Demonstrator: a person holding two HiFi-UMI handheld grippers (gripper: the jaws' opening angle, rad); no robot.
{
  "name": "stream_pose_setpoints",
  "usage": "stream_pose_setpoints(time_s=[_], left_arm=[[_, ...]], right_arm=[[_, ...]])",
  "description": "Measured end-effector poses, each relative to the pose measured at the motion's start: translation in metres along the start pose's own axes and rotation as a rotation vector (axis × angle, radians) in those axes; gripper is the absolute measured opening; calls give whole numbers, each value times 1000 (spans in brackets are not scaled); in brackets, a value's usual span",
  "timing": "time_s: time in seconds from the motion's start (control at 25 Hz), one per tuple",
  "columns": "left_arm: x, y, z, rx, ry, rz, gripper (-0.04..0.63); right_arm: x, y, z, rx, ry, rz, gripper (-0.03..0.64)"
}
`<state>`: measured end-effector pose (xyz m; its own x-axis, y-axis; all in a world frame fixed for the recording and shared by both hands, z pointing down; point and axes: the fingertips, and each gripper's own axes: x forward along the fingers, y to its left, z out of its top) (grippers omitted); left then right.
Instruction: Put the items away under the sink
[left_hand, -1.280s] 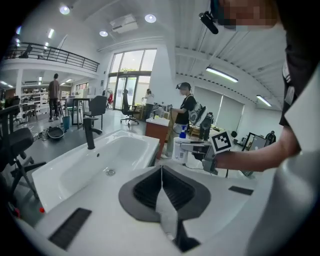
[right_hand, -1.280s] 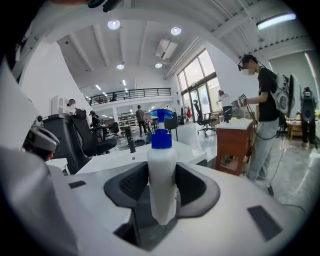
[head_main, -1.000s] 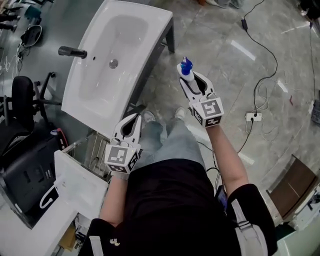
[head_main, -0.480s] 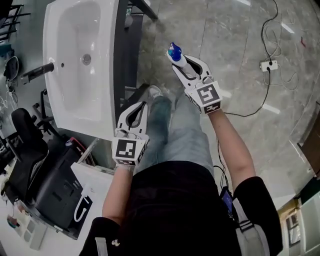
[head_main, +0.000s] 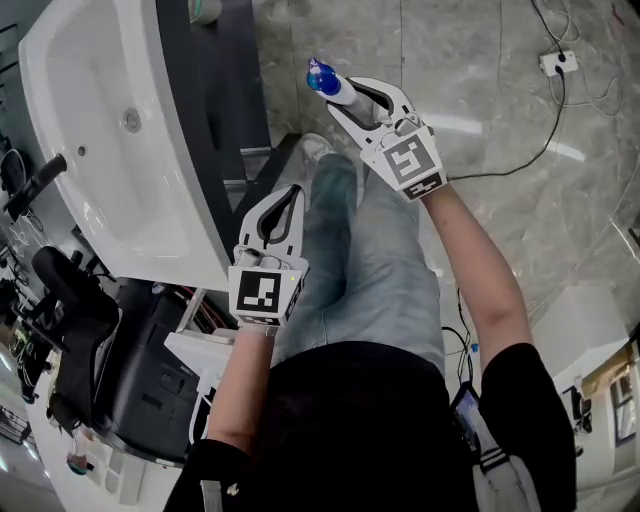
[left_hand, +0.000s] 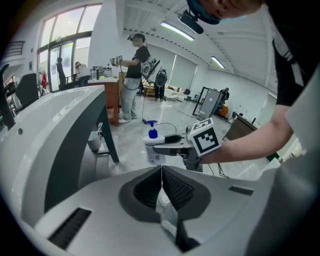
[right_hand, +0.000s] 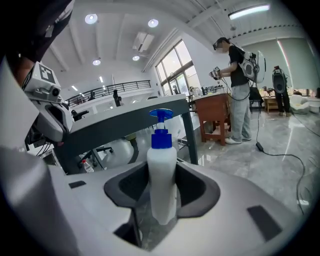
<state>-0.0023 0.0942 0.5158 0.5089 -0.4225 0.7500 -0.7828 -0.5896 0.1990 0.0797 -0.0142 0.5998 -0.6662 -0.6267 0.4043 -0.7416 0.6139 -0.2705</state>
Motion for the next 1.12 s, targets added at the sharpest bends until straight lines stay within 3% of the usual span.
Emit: stream_pose_setpoints(time_s=[0.32,0.56,0.76,0.92,1.12], left_arm=[[40,-4,-60,-19,90,-45,20],[44,1,-106,-61,123,-27,20],[68,11,-137,-88,136,2,20],[75,20,-144,-110,98,20,20],[76,30,-157,-118,107,24,20]], right_arm=[[47,32,-53,-31,-4,125,184],[84,65,-82,-57,15,218,184],[122,73,-108,-91,14,288,184],[152,90,-120,-112,16,336,184],[179,105,-124,-122,2,379,184]])
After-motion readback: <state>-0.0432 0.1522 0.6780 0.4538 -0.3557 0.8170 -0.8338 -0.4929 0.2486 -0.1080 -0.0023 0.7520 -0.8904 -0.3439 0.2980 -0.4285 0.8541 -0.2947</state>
